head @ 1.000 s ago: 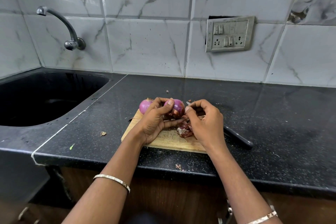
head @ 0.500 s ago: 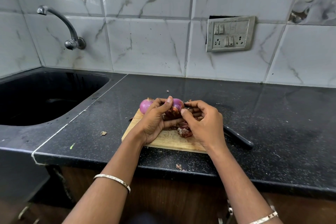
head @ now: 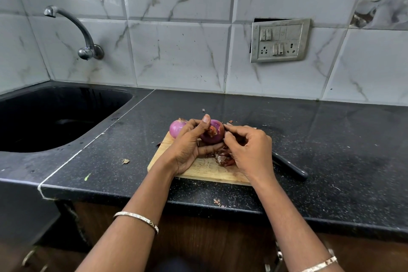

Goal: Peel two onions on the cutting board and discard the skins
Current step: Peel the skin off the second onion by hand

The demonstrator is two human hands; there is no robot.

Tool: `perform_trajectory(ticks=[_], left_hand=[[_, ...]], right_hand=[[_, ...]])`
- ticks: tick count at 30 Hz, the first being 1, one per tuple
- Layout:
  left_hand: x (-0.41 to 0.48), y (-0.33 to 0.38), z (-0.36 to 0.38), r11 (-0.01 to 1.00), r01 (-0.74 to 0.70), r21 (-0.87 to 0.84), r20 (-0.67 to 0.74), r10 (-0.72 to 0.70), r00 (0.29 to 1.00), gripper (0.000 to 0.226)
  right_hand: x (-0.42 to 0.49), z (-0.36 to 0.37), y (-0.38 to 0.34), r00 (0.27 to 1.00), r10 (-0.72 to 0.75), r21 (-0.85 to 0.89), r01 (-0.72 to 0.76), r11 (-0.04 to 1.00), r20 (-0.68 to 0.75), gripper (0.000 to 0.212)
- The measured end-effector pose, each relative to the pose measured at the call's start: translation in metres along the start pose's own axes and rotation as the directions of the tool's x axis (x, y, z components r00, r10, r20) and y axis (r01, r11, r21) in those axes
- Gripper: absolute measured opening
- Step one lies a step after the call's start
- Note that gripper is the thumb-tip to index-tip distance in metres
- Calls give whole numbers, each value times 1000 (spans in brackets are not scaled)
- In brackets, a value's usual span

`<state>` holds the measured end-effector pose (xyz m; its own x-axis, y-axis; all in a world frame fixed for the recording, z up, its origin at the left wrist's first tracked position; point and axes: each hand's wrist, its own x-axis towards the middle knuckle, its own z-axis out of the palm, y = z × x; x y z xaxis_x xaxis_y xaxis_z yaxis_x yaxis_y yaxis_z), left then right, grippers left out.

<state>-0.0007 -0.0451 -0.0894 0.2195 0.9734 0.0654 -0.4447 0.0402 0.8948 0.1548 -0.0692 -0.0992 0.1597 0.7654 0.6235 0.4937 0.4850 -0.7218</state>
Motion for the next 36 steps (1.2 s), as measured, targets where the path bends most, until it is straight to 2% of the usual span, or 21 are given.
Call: perform_trajectory(ticks=[5,12,17,22,31,36], left_hand=[[-1,0,0,1000,2,19,-13,-2,1000,59],[-3,1,2,1000,-16,26,4,16,1000,67],[-4,1,2,1000,-4,11,-5,4,1000,61],[-4,2,4,999,-18,39,-2,18,1000,72],[-3,0,3,997,-12,72,-10,13,1000,55],[-2,0,2,998,-6,60,-3,7,1000,45]], right_hand=[[-3,-1,-6,1000,-18,39,18,999,-10,18],[-1,1,-2,997,-71,3,72,997,-33,16],[-1,0,-1,992,-92,-19,91,996,-86,13],[-3,-1,-5,990,-121,-8,121,993,-73,8],[-3,3,1,976,-208,-177,195,965,-61,1],[-3,2,-1,986,-148,-154,134,979,-82,6]])
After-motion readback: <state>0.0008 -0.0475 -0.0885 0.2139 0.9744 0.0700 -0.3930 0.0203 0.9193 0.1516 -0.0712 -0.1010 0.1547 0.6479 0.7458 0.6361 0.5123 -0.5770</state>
